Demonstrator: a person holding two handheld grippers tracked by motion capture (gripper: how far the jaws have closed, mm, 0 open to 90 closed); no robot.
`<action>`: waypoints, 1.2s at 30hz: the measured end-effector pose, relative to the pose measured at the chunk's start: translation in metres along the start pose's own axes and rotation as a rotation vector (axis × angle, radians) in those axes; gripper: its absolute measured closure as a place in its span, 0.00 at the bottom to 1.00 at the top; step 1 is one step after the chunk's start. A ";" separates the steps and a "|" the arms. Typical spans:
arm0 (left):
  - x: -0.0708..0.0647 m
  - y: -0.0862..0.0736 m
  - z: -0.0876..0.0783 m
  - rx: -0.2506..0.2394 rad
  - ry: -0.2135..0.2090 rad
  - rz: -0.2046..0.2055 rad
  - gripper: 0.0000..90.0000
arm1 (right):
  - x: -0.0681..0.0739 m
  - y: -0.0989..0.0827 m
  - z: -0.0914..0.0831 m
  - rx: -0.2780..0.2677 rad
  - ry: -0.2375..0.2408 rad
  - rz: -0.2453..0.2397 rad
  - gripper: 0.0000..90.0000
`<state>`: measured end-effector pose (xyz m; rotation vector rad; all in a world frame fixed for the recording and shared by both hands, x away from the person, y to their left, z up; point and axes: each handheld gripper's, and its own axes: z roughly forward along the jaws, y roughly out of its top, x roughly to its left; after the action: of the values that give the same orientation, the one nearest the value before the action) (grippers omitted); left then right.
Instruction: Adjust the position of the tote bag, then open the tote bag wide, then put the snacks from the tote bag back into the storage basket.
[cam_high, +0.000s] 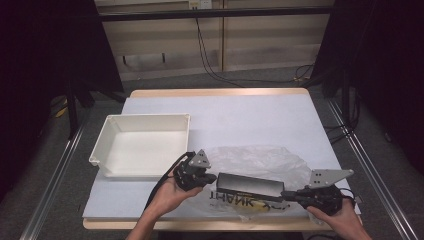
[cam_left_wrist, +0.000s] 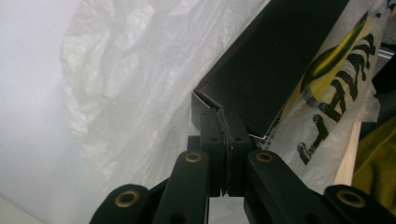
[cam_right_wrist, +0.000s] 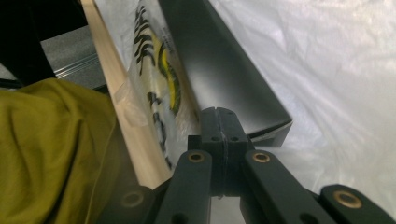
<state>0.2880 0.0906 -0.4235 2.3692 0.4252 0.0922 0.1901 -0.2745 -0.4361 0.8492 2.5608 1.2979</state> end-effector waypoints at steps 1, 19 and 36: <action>0.001 0.001 -0.001 -0.010 0.001 0.005 0.99 | 0.002 -0.002 -0.001 0.000 0.001 0.000 1.00; -0.007 0.025 0.006 -0.034 -0.075 0.132 0.83 | 0.001 -0.016 -0.016 -0.163 -0.099 0.049 0.78; -0.014 0.034 0.009 -0.016 -0.131 0.228 0.58 | 0.006 -0.019 -0.026 -0.360 -0.114 0.070 0.20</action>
<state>0.2865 0.0564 -0.4066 2.3833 0.0906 0.0454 0.1676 -0.2987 -0.4339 0.9126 2.1360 1.6136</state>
